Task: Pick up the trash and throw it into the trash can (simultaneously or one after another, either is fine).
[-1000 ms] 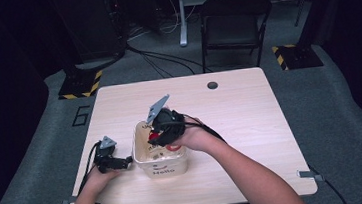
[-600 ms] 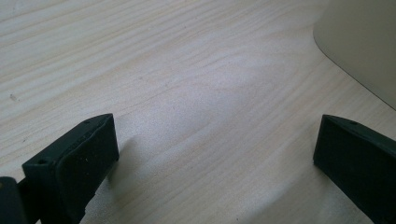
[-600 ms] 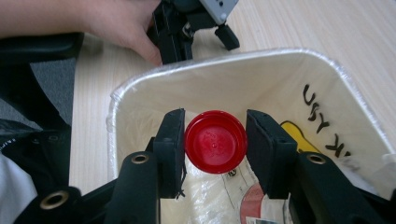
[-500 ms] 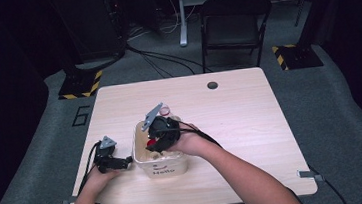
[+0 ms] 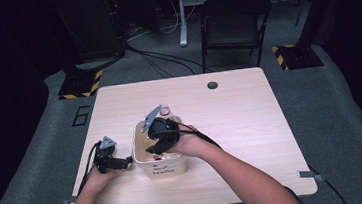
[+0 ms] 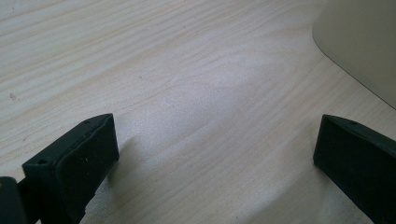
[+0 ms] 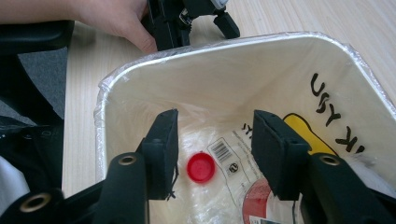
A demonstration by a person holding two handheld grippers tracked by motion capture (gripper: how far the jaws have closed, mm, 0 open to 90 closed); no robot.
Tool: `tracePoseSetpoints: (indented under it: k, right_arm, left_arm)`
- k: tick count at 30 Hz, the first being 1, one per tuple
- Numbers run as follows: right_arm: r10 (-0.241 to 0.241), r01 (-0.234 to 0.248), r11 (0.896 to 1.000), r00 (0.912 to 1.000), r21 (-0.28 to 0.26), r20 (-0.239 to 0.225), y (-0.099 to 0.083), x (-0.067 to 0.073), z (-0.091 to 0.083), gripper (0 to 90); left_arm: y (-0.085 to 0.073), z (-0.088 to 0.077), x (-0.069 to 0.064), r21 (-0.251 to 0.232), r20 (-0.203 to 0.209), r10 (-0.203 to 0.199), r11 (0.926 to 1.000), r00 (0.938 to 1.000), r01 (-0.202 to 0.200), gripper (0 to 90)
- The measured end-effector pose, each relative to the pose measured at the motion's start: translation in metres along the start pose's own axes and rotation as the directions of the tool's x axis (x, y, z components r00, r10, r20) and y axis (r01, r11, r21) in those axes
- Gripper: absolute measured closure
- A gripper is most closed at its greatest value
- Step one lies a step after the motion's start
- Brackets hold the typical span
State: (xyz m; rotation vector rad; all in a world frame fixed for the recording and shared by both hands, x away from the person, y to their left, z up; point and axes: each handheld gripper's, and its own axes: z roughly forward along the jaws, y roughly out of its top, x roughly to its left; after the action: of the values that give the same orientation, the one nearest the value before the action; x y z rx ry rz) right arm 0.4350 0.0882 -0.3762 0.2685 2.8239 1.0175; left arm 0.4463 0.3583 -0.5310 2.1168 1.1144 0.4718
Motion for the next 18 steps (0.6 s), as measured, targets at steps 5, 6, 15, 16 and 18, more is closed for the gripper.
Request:
tracePoseSetpoints:
  k: [5,6,15,16,18]
  right_arm:
    - [-0.012,0.012,1.000,0.9999,-0.015,0.003,-0.003,0.006,-0.011,48.6]
    - [-0.014,0.014,1.000,0.9999,-0.023,0.005,-0.005,0.006,-0.013,48.2]
    - [0.021,-0.020,0.999,0.9991,-0.038,0.036,-0.024,0.001,-0.032,45.1]
    - [0.018,-0.016,0.999,0.9989,-0.040,0.043,-0.025,0.001,-0.033,45.0]
    - [0.016,-0.014,0.999,0.9988,-0.047,0.045,-0.028,0.002,-0.038,45.0]
  left_arm:
    - [0.000,0.000,0.000,0.000,0.000,-0.001,1.0000,1.0000,0.001,0.0]
    - [0.000,0.000,0.000,0.000,0.000,0.000,1.0000,1.0000,0.000,0.0]
    - [0.000,0.000,0.000,-0.001,0.001,-0.005,1.0000,1.0000,0.005,0.0]
    - [0.000,0.000,-0.001,0.000,0.002,-0.007,1.0000,1.0000,0.007,0.0]
    - [0.000,0.000,-0.001,-0.002,0.003,-0.015,0.9999,0.9999,0.015,0.0]
